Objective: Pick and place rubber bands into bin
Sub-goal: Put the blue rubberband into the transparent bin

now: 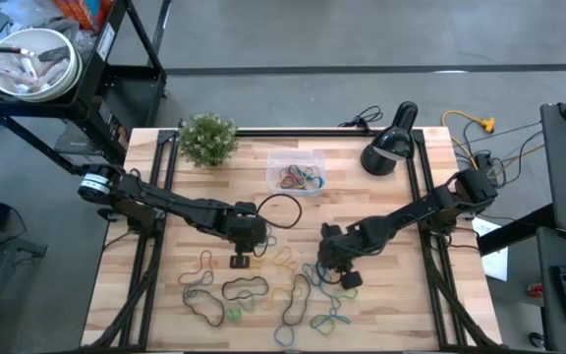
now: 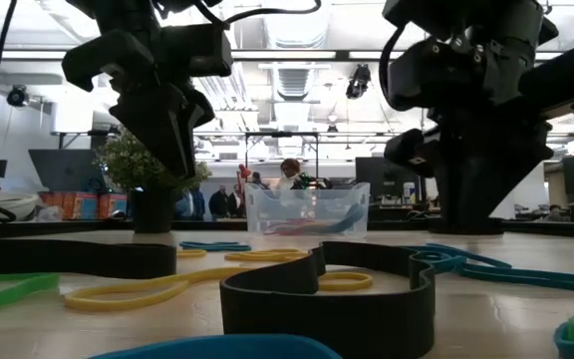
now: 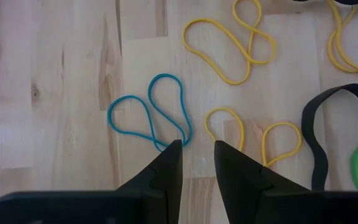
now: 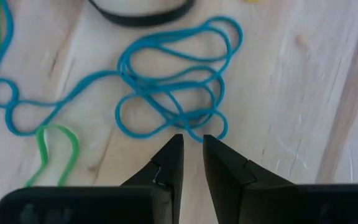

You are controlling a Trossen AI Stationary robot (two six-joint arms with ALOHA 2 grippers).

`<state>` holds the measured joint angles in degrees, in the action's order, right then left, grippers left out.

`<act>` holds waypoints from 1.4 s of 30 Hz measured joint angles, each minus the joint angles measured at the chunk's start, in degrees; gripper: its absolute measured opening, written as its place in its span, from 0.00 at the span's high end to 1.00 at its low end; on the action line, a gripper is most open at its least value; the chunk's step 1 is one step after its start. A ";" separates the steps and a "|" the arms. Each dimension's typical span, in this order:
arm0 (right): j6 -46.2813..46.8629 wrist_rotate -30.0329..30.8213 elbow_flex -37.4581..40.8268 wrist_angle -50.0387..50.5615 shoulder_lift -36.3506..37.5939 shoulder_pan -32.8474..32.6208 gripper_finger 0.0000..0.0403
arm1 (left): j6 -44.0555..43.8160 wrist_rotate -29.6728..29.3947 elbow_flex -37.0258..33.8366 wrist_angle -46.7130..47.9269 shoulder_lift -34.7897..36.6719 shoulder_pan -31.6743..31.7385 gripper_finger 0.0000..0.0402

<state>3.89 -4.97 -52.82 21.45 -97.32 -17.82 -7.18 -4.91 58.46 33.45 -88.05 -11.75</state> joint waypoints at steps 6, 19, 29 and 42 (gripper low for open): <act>-0.52 0.69 0.00 -3.02 -0.30 0.65 0.86 | -0.05 -0.04 -0.02 -0.11 0.00 -0.02 0.81; -2.67 1.68 0.85 -2.86 -0.30 2.25 0.86 | -1.47 -0.04 -0.07 -0.26 0.00 -0.25 0.81; -2.97 1.49 1.53 -4.88 -2.64 2.34 0.86 | -1.47 -0.04 -0.09 -0.46 0.02 -0.31 0.81; -1.47 1.45 2.05 -5.67 -3.26 2.47 0.96 | -1.41 -0.04 -0.09 -0.46 0.02 -0.31 0.81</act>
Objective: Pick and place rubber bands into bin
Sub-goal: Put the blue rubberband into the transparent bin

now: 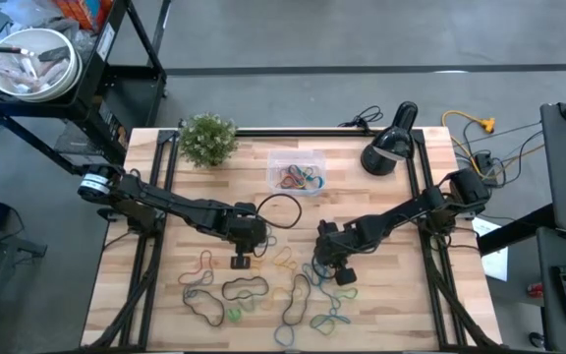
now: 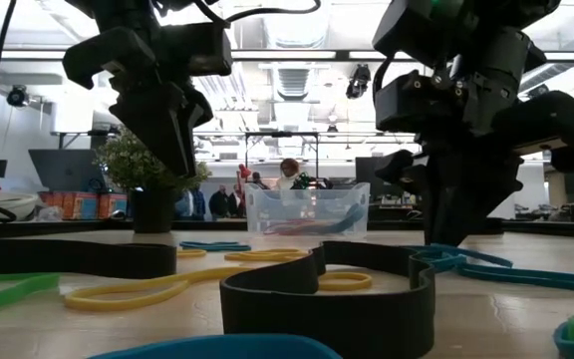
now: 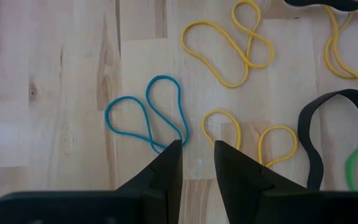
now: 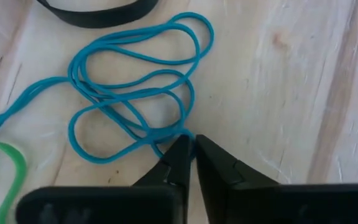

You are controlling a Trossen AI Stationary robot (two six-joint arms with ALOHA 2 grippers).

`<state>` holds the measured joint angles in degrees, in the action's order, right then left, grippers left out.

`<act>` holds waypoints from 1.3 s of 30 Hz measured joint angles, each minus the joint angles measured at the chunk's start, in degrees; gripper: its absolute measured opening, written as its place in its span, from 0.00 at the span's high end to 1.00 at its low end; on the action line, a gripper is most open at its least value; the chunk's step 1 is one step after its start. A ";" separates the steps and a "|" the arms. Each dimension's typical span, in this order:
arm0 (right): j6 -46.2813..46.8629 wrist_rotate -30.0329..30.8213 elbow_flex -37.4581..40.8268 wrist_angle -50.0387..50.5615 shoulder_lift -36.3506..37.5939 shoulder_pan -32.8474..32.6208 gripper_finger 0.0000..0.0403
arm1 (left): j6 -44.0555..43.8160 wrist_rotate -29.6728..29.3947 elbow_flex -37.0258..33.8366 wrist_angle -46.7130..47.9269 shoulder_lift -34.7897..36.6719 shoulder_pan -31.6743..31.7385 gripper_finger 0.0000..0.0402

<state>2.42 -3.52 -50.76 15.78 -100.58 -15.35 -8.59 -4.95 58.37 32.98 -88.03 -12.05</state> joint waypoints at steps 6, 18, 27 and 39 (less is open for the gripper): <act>1.04 0.14 -0.13 1.07 0.64 0.00 0.98 | 0.16 0.00 0.00 0.01 0.00 0.00 0.81; 1.76 6.92 -2.85 8.94 13.94 0.04 0.98 | 0.51 -0.02 -0.20 0.02 0.00 0.04 0.81; -0.27 18.39 -8.41 12.48 25.01 0.00 0.98 | 0.53 -0.04 -0.28 -0.18 0.00 0.04 0.81; -9.90 32.18 -20.97 23.42 22.41 -0.50 0.98 | 0.02 -0.04 -0.50 -1.97 0.00 0.04 0.81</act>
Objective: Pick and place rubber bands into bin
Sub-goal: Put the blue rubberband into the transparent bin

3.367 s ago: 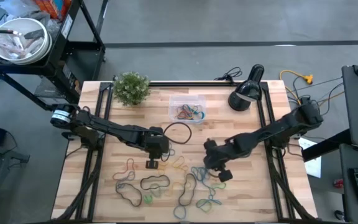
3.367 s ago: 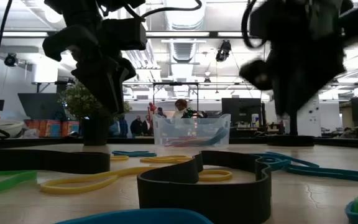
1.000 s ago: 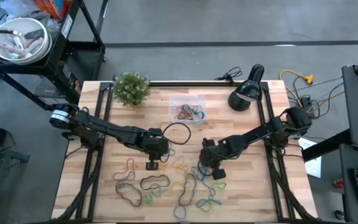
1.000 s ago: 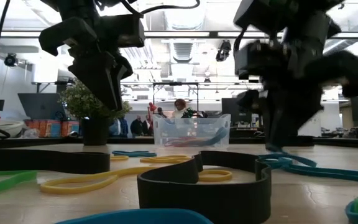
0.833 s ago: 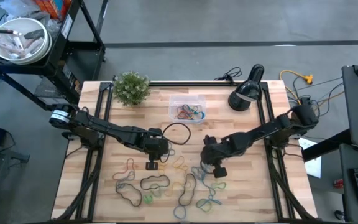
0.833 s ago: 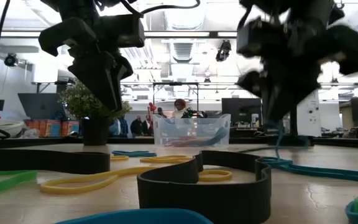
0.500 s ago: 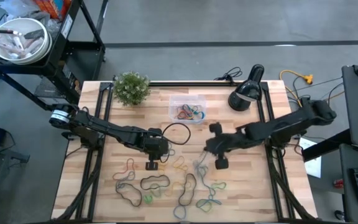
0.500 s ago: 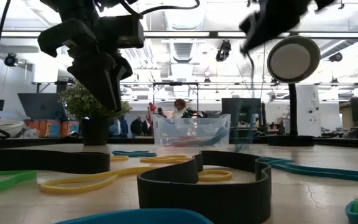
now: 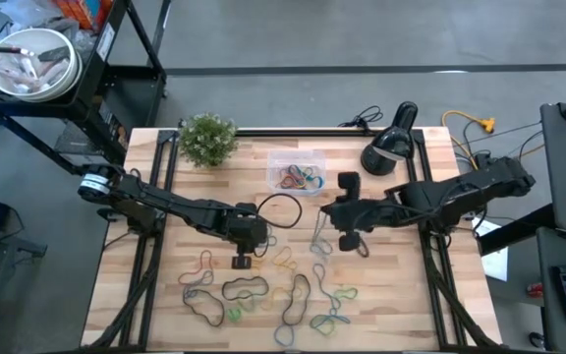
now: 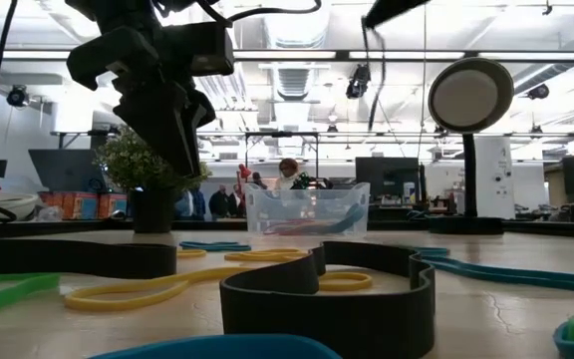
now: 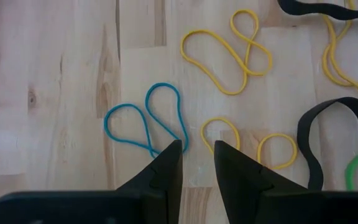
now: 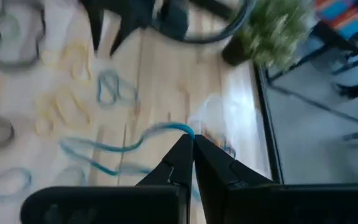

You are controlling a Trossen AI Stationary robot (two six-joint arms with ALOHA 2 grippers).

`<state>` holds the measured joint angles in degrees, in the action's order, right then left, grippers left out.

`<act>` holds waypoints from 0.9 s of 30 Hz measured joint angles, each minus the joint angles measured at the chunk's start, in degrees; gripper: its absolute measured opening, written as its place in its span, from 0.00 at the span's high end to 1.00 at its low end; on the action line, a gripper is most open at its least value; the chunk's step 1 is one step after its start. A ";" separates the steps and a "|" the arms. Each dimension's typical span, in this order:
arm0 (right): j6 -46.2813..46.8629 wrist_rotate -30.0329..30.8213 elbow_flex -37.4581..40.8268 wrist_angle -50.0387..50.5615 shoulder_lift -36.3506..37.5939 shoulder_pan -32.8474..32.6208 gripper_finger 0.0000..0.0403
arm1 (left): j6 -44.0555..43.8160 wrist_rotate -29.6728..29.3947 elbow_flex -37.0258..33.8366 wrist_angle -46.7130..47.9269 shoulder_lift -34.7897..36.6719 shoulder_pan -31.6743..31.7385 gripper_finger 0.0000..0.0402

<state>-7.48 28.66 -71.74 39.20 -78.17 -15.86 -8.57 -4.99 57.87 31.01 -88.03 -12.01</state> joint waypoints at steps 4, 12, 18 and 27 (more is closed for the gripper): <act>-0.99 0.22 -2.93 2.75 -2.86 0.07 0.98 | -0.14 -0.04 -0.02 -0.62 0.00 -0.09 0.81; -4.07 1.40 -3.68 1.94 -6.01 4.40 0.98 | -0.14 -0.92 -0.13 -0.62 0.00 -0.09 0.81; -4.71 1.47 -3.57 -0.49 -7.19 11.58 0.98 | -0.19 -1.00 0.81 -0.54 0.62 -0.65 0.81; -9.67 -3.49 -3.53 -8.82 -7.45 22.33 0.98 | -3.16 -7.21 1.11 -0.65 8.75 -2.92 0.81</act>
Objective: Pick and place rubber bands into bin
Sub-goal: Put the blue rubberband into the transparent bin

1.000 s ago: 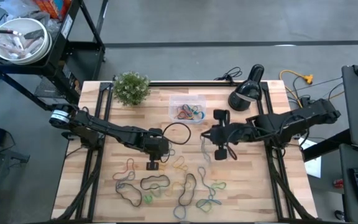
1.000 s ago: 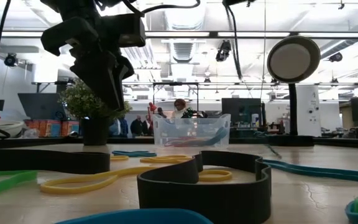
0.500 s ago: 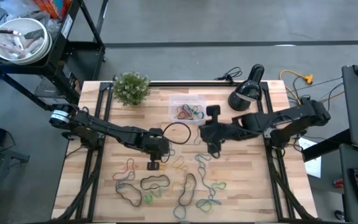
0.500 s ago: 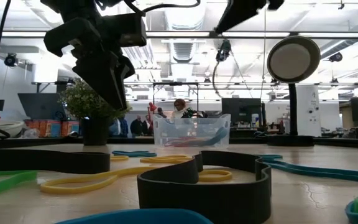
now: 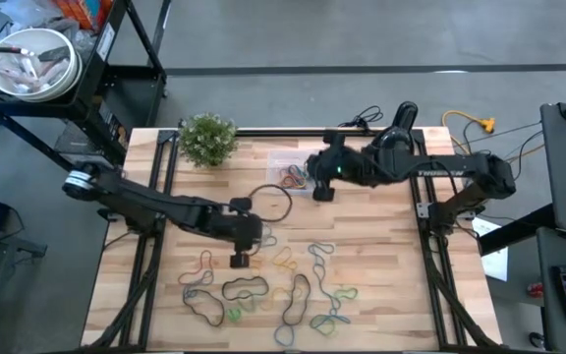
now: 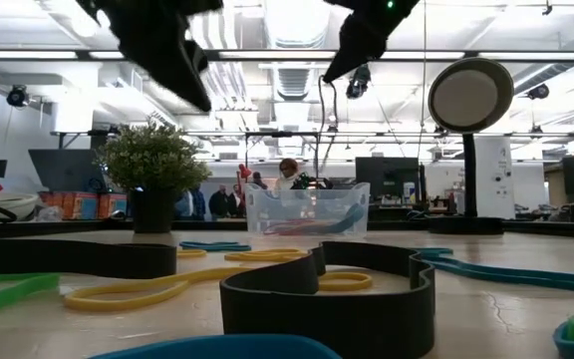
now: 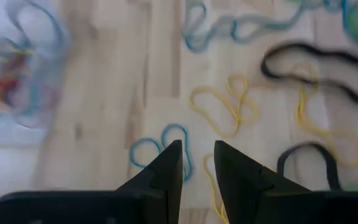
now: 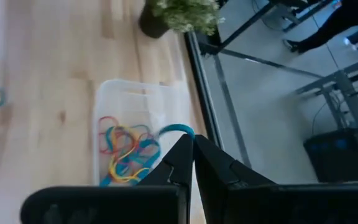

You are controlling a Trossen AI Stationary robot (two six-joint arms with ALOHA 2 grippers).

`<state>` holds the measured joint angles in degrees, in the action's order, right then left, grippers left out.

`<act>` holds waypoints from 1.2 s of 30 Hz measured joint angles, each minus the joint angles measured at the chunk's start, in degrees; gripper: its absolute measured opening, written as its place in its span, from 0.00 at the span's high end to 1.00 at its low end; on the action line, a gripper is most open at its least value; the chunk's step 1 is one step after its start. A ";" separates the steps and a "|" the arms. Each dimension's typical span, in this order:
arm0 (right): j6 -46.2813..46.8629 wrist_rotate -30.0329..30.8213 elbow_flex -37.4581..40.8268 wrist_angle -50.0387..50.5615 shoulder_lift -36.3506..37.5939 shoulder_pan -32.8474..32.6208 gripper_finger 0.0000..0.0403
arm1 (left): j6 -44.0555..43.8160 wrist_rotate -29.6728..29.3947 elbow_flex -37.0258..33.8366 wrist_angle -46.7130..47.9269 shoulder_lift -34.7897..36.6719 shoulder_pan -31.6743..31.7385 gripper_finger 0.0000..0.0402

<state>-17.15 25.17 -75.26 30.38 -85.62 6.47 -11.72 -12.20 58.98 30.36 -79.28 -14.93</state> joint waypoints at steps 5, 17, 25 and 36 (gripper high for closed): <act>0.02 -3.30 0.11 -1.17 -0.58 4.68 0.98 | -1.54 -6.28 -0.27 0.16 6.63 -1.88 0.81; 0.43 -7.72 -0.99 -2.48 -10.26 7.44 0.98 | -1.64 -12.77 -0.48 0.10 14.54 -3.31 0.81; 3.31 -7.72 -2.19 -2.27 -15.56 7.68 0.98 | -1.64 -12.79 -0.84 0.18 14.07 -3.41 0.81; 4.84 -15.03 -2.21 -1.70 -16.02 9.07 0.92 | -2.71 -12.79 -1.33 0.14 14.07 -3.46 0.81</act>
<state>-12.31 10.14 -77.47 28.68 -101.65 15.54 -14.44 -24.99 57.65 30.50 -65.21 -18.39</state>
